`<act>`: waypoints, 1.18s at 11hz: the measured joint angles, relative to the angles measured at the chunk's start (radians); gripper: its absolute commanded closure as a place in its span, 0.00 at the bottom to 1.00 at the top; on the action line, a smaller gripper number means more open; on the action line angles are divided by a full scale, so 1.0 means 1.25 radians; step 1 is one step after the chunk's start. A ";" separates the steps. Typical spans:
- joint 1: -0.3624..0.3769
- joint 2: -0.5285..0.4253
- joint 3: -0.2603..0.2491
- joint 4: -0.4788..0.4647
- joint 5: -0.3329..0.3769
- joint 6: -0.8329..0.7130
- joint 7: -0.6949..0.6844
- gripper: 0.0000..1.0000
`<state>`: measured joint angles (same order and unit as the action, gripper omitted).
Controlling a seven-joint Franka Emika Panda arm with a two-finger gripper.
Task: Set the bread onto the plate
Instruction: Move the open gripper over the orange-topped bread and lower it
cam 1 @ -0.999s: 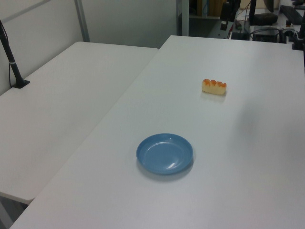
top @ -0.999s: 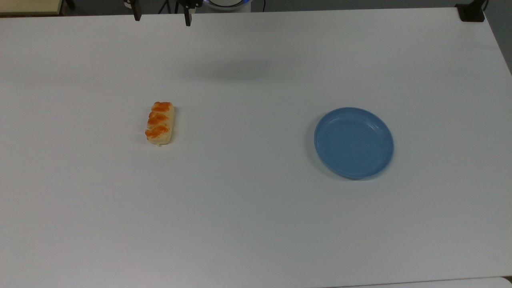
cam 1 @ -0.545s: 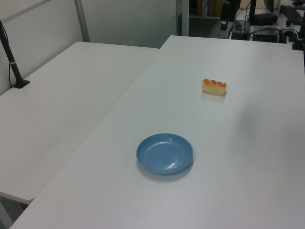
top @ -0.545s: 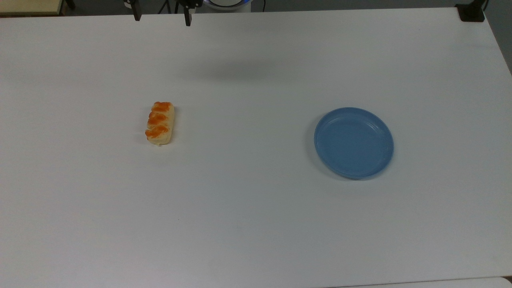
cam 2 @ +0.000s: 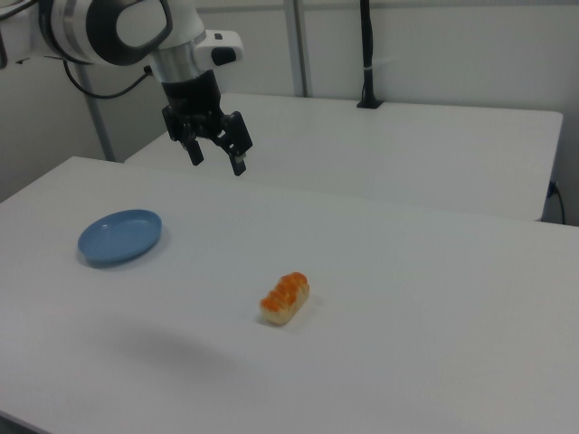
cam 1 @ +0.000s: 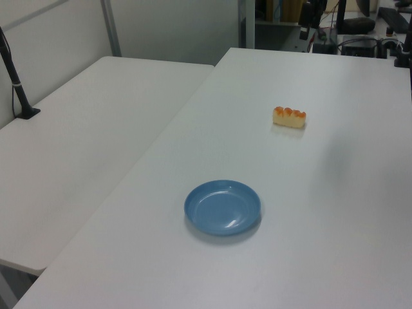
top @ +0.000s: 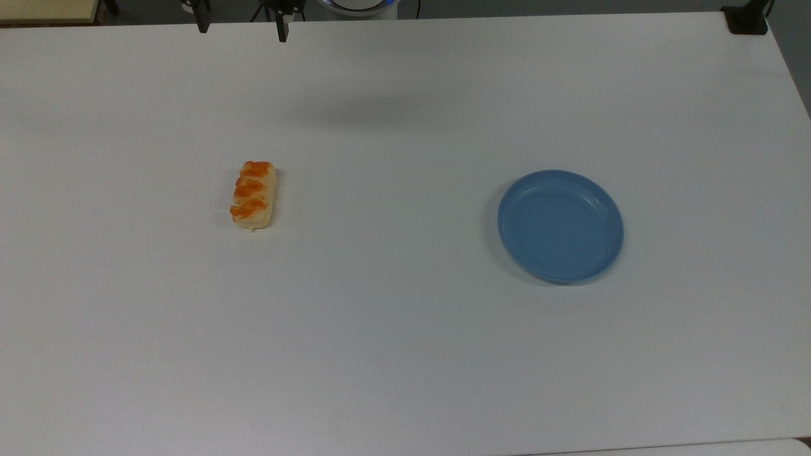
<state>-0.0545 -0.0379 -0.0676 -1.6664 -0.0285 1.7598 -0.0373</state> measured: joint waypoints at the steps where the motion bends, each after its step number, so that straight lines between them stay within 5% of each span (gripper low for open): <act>1: -0.007 0.000 0.000 0.000 0.000 -0.001 -0.030 0.00; 5: -0.041 0.003 -0.001 -0.003 -0.001 -0.025 -0.078 0.00; 10: -0.049 0.075 -0.001 -0.030 -0.078 -0.027 -0.123 0.00; 13: -0.050 0.107 -0.001 -0.100 -0.078 0.142 -0.073 0.00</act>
<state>-0.1172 0.0963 -0.0684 -1.7913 -0.1261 1.9367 -0.1291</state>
